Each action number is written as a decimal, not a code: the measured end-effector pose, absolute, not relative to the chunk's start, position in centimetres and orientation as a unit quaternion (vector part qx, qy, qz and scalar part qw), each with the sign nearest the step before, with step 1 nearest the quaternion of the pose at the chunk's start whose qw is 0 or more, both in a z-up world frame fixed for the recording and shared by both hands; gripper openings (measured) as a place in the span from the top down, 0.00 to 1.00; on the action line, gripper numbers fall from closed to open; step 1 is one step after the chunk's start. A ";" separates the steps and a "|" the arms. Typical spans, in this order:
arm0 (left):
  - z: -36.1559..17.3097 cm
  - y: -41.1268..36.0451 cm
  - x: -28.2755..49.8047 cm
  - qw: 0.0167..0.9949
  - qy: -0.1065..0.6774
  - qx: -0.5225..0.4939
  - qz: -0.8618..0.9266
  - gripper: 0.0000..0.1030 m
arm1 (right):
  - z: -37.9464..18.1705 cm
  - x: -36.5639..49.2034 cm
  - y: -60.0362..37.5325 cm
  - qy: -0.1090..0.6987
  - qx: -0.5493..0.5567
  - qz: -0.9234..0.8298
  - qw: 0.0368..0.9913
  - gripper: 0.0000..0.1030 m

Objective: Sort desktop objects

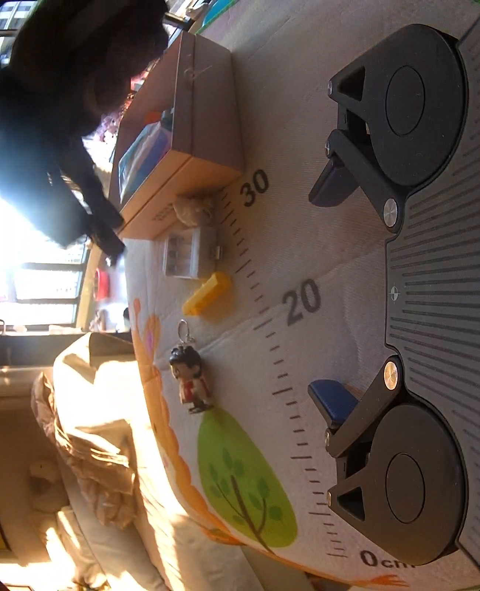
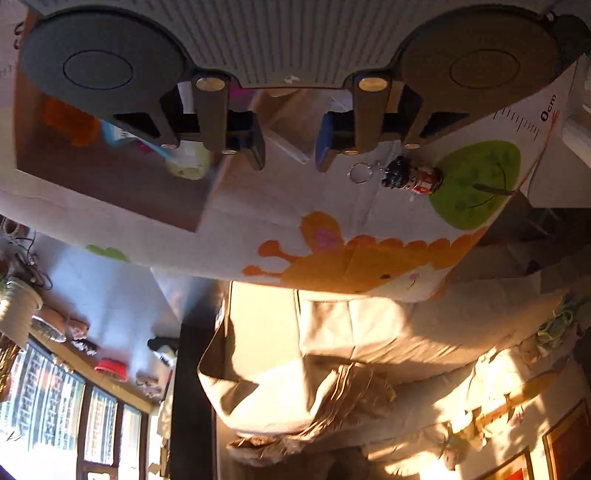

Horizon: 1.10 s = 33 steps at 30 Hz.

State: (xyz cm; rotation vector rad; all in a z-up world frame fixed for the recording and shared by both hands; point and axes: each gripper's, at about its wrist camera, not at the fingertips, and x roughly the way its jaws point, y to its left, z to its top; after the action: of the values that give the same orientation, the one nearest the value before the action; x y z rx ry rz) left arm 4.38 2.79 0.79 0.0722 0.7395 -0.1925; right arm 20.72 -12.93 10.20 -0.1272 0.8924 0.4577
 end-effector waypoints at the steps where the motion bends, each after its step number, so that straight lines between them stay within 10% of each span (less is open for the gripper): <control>1: 0.7 2.9 4.0 0.927 0.360 0.038 -0.097 0.00 | 9.5 21.3 -11.7 0.436 -0.072 0.213 0.871 0.76; 25: 0.2 4.1 2.0 0.928 0.354 0.027 -0.111 0.00 | 5.3 14.8 -8.7 0.519 -0.117 0.231 0.814 0.80; 33: 0.0 4.0 1.1 0.925 0.357 0.045 -0.122 0.00 | 5.6 11.0 -11.1 0.524 -0.101 0.237 0.811 0.61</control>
State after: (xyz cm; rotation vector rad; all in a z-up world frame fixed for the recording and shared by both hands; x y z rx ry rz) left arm 1.06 4.05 0.02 0.0921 0.7314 -0.2509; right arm 10.99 -11.08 5.63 -0.2163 1.1198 0.5073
